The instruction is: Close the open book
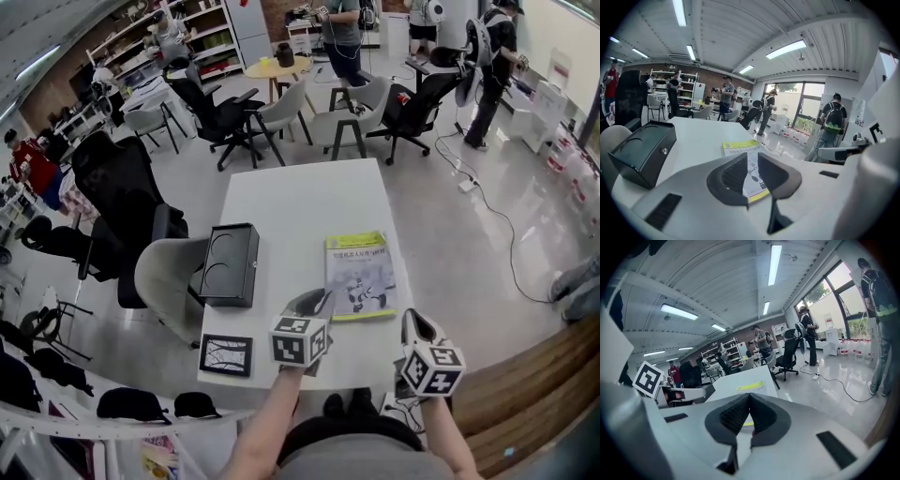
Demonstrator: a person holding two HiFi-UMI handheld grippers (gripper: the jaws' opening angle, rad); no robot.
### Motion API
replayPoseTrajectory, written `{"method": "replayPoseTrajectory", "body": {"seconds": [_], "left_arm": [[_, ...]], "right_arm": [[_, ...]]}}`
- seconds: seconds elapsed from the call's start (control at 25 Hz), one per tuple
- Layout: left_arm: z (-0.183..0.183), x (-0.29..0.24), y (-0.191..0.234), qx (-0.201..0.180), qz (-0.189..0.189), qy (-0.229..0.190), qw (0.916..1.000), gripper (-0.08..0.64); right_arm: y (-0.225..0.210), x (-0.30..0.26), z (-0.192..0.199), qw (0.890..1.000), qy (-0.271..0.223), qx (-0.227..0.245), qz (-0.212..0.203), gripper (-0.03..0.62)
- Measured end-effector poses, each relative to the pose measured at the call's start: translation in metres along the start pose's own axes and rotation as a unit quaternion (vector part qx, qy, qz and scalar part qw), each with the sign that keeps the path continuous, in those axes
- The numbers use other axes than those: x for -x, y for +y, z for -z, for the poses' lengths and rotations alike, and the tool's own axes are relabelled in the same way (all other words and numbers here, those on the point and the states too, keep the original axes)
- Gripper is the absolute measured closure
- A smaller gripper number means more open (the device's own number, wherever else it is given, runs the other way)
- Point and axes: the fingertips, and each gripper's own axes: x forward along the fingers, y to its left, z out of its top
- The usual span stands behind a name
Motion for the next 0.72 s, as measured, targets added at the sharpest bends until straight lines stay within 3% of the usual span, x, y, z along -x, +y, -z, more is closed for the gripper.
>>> {"method": "replayPoseTrajectory", "body": {"seconds": [0.72], "left_arm": [[-0.015,0.029,0.021,0.01,-0.03,-0.052,0.9982,0.549]], "right_arm": [[0.009,-0.002,-0.005,1.0,-0.009,0.008,-0.002,0.588]]}}
